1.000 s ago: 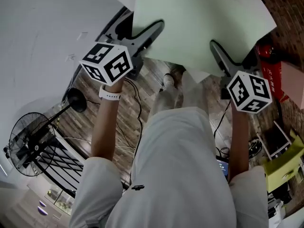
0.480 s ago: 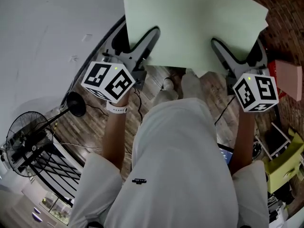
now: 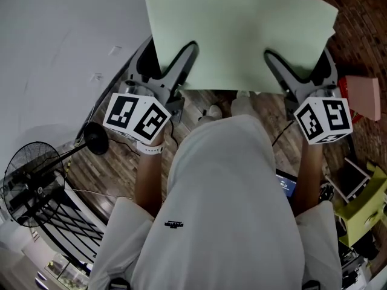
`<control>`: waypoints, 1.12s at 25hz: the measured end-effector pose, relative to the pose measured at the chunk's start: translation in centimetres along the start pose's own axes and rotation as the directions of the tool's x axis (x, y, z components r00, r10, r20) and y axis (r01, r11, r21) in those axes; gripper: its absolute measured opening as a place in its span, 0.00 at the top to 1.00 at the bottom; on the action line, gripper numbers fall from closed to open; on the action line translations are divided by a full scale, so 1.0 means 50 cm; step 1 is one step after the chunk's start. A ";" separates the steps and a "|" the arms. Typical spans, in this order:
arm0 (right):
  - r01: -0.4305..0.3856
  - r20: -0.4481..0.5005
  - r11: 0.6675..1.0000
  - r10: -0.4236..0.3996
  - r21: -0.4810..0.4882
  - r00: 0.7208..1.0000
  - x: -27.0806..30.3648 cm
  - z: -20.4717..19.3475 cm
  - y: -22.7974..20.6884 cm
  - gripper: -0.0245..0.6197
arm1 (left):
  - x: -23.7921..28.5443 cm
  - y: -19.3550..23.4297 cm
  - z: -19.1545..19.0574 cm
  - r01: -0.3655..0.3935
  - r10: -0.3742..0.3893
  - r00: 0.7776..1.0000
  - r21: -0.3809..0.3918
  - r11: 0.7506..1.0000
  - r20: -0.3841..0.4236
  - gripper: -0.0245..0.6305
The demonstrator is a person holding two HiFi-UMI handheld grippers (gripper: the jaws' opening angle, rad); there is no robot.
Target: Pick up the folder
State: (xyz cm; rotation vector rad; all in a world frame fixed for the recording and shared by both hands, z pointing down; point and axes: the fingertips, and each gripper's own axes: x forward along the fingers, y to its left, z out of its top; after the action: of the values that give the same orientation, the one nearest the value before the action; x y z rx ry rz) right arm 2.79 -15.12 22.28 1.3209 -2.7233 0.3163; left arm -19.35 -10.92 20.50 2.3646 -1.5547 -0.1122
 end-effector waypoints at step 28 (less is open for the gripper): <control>0.016 0.051 0.997 -0.012 -0.075 0.999 -0.101 0.005 0.128 0.10 | -0.154 -0.022 -0.010 0.034 -0.034 0.996 -0.006 0.999 0.080 0.41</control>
State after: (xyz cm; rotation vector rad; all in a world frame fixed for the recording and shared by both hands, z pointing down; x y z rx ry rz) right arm 0.87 -7.47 20.24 1.3460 -2.7360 0.1795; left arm -21.41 -3.45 19.86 2.4093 -1.5474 -0.2224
